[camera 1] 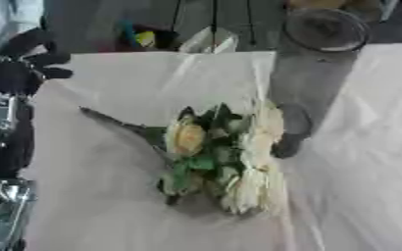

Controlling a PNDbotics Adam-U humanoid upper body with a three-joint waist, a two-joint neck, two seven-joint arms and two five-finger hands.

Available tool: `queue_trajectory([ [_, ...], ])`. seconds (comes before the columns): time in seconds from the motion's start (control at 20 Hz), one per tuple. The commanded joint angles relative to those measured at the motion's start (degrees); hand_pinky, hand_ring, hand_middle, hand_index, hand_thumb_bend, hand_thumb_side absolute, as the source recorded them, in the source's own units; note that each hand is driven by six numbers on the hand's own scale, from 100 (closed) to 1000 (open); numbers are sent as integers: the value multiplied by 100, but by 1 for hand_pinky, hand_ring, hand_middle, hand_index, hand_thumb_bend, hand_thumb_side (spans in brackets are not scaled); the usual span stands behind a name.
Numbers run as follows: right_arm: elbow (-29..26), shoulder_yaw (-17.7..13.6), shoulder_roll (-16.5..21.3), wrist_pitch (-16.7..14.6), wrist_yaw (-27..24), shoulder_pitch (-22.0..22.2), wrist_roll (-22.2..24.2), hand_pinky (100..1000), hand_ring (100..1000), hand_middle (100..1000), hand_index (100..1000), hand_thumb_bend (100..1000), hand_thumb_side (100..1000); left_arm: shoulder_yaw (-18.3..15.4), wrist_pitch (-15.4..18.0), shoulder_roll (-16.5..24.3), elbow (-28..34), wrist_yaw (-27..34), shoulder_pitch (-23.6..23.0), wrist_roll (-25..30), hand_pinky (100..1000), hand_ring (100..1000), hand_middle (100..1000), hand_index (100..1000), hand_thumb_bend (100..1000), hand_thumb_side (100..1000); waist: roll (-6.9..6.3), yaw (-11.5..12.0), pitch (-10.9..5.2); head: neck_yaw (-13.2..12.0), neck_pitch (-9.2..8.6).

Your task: Arrange flowers into the vase.

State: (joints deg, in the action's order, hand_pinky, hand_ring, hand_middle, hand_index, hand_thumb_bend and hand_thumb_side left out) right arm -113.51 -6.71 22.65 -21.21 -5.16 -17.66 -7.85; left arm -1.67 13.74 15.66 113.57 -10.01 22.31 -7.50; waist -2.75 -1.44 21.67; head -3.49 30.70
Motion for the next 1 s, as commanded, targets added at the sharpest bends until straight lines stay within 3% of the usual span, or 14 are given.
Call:
queue_trajectory([
  [0.05, -108, -40, 116, -6, -9, -47, 19, 674, 545, 534, 771, 100, 1000, -64, 13, 247, 103, -35, 43, 26, 667, 728, 794, 879, 128, 1000, -72, 6, -86, -2, -31],
  [0.3, -108, -28, 134, -9, -9, -42, 34, 674, 545, 534, 771, 100, 1000, -48, 17, 706, 103, -140, 41, 91, 676, 734, 800, 887, 111, 1000, -83, -3, -96, 35, -27],
  [0.55, -108, -17, 163, -15, -18, -32, 46, 674, 546, 534, 772, 100, 1000, -51, -88, 1536, 103, -443, 8, 320, 695, 745, 807, 912, 115, 1000, -103, -27, -130, 59, 19],
  [0.75, -108, -2, 179, -8, -25, -28, 70, 674, 546, 535, 772, 100, 1000, 62, -129, 2308, 103, -832, -60, 913, 736, 773, 825, 958, 114, 1000, -125, -65, -153, 48, 33],
  [1.0, -108, 13, 188, -14, -39, -32, 95, 674, 546, 534, 772, 100, 1000, 193, -161, 2885, 103, -1308, 1, 1693, 776, 799, 840, 1000, 173, 968, -125, -106, -165, 22, 22],
])
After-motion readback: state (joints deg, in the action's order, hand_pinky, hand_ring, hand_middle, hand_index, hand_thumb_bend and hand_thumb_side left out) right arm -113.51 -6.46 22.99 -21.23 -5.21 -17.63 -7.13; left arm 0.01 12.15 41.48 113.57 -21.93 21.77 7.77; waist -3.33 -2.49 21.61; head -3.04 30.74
